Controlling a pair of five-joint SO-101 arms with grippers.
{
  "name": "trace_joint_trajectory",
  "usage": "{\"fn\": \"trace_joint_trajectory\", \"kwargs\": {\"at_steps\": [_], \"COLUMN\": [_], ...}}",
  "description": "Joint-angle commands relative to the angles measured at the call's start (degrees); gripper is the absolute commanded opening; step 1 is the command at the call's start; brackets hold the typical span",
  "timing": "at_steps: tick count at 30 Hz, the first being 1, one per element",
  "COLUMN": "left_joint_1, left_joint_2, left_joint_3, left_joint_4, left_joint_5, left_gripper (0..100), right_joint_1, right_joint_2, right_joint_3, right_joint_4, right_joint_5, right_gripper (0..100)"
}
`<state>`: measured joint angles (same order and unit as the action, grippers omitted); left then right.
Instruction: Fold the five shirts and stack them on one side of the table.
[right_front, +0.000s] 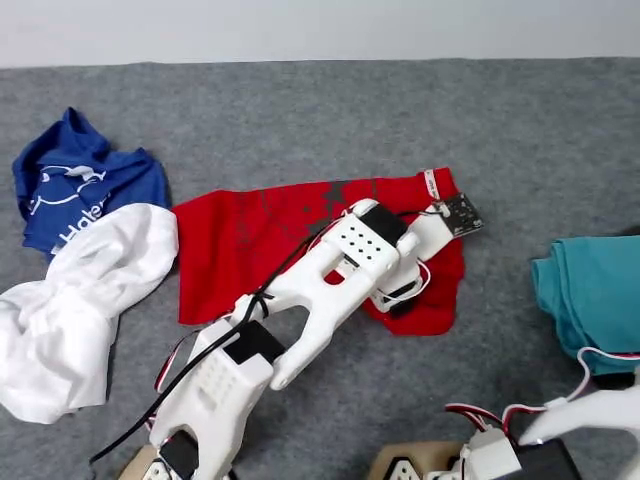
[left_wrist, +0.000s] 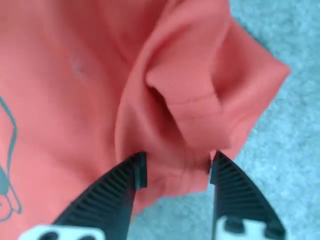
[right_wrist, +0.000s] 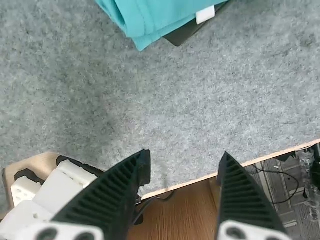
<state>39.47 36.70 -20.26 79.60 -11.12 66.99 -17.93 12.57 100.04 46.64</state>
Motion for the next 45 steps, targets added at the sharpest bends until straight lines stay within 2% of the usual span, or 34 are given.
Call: {"fn": "trace_joint_trajectory", "kwargs": {"at_steps": [1,6,10,13,17,25,31,39,45], "left_joint_1": [-0.53,-0.70,-1.67,-2.90,-6.24,-11.52,-11.96,-14.15,-18.64], "left_joint_2": [-0.70,0.70,0.35,0.79,0.88,4.57,10.11,12.04,12.31], "left_joint_3": [-0.04,-1.10,-7.69,-14.81,-20.44,-21.23,-21.23,-21.93,-28.70], "left_joint_4": [-1.58,-1.23,2.90,6.51,6.77,0.88,0.79,0.44,2.37], "left_joint_5": [-0.62,-0.70,-0.70,-0.70,-0.70,-0.70,-0.70,0.97,0.97], "left_gripper": [21,10,0,0,0,0,1,17,20], "right_joint_1": [-0.22,-0.22,-0.13,-0.13,0.04,0.13,0.13,-0.04,-2.15], "right_joint_2": [-2.07,-2.07,-2.07,-2.07,-2.07,-2.15,-2.15,-4.09,-8.13], "right_joint_3": [-0.26,-0.26,-0.26,-0.26,-0.26,-0.26,-0.26,-0.26,0.00], "right_joint_4": [-0.40,-0.40,-0.13,0.04,0.13,0.13,0.22,1.63,1.45], "right_joint_5": [0.53,0.53,0.53,0.53,0.53,0.53,0.53,0.53,0.53], "right_gripper": [23.0,23.0,23.0,23.0,23.0,23.0,23.0,23.0,23.0]}}
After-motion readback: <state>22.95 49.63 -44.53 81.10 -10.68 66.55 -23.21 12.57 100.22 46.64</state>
